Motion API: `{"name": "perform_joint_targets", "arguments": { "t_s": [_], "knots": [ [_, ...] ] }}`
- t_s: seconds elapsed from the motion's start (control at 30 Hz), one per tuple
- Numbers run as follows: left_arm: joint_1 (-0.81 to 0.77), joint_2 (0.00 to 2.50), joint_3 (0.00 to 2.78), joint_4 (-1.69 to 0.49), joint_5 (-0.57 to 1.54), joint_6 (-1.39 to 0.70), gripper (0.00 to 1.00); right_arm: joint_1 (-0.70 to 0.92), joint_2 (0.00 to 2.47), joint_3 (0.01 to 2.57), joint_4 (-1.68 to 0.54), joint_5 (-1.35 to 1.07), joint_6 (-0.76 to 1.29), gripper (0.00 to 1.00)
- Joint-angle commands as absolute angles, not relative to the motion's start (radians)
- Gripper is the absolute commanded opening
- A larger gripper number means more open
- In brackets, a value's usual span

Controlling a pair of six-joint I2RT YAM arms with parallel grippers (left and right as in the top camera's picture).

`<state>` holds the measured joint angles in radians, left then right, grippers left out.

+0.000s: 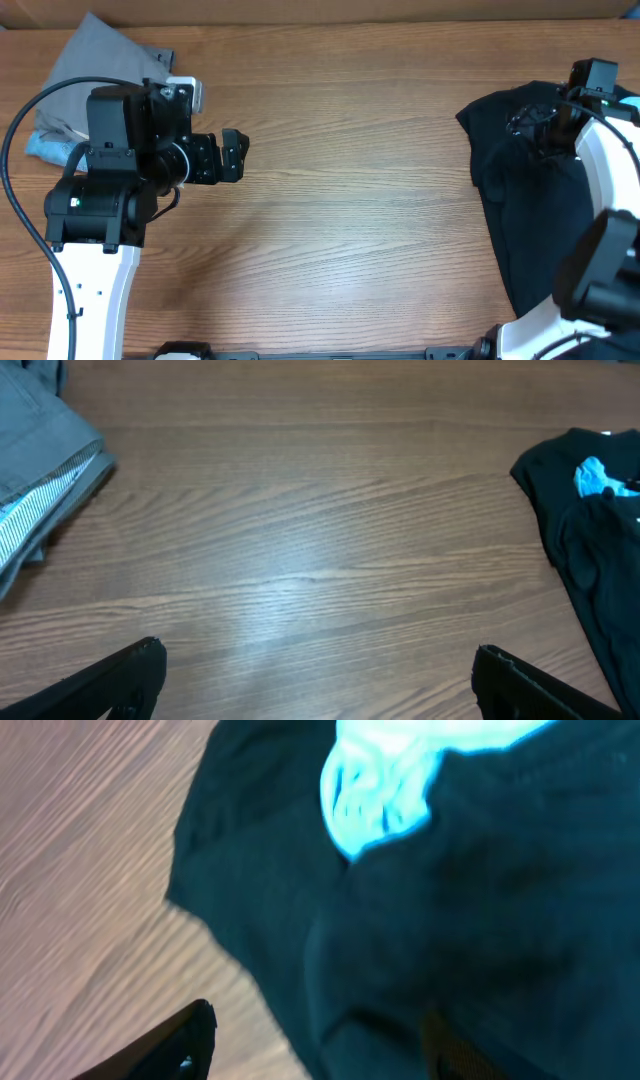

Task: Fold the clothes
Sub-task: 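Reach the right gripper to the black Nike T-shirt on the pile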

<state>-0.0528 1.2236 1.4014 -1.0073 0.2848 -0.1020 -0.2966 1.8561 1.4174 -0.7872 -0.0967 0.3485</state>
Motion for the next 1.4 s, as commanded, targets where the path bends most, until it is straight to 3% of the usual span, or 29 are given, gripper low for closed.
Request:
{"name": "perform_joint_targets", "arguments": {
  "t_s": [0.0, 0.33, 0.43, 0.63, 0.8, 0.9, 0.93, 1.17, 1.37],
  "knots": [
    [-0.062, 1.230, 1.426, -1.028, 0.305, -0.101, 1.00, -0.293, 1.914, 1.428, -0.730, -0.078, 0.362, 0.69],
    [-0.062, 1.243, 1.423, -1.127, 0.292, -0.089, 1.00, -0.293, 2.024, 1.428, -0.636, 0.052, 0.372, 0.66],
    [-0.062, 1.254, 1.422, -1.140, 0.281, -0.089, 1.00, -0.293, 2.033, 1.428, -0.617, 0.054, 0.373, 0.52],
    [-0.062, 1.284, 1.422, -1.150, 0.281, -0.089, 1.00, -0.294, 2.064, 1.427, -0.621, 0.089, 0.401, 0.46],
    [-0.062, 1.315, 1.422, -1.153, 0.281, -0.089, 0.98, -0.298, 2.069, 1.427, -0.630, 0.089, 0.397, 0.26],
    [-0.062, 1.328, 1.422, -1.153, 0.281, -0.089, 0.96, -0.310, 2.064, 1.430, -0.644, 0.084, 0.397, 0.06],
    [-0.062, 1.331, 1.422, -1.154, 0.281, -0.089, 0.95, -0.314, 2.059, 1.436, -0.656, 0.085, 0.395, 0.04],
    [-0.062, 1.337, 1.422, -1.162, 0.282, -0.081, 0.86, -0.334, 1.949, 1.509, -0.738, 0.072, 0.339, 0.04],
    [-0.062, 1.336, 1.423, -1.163, 0.282, -0.082, 0.79, -0.330, 1.779, 1.540, -0.739, -0.103, 0.215, 0.04]
  ]
}}
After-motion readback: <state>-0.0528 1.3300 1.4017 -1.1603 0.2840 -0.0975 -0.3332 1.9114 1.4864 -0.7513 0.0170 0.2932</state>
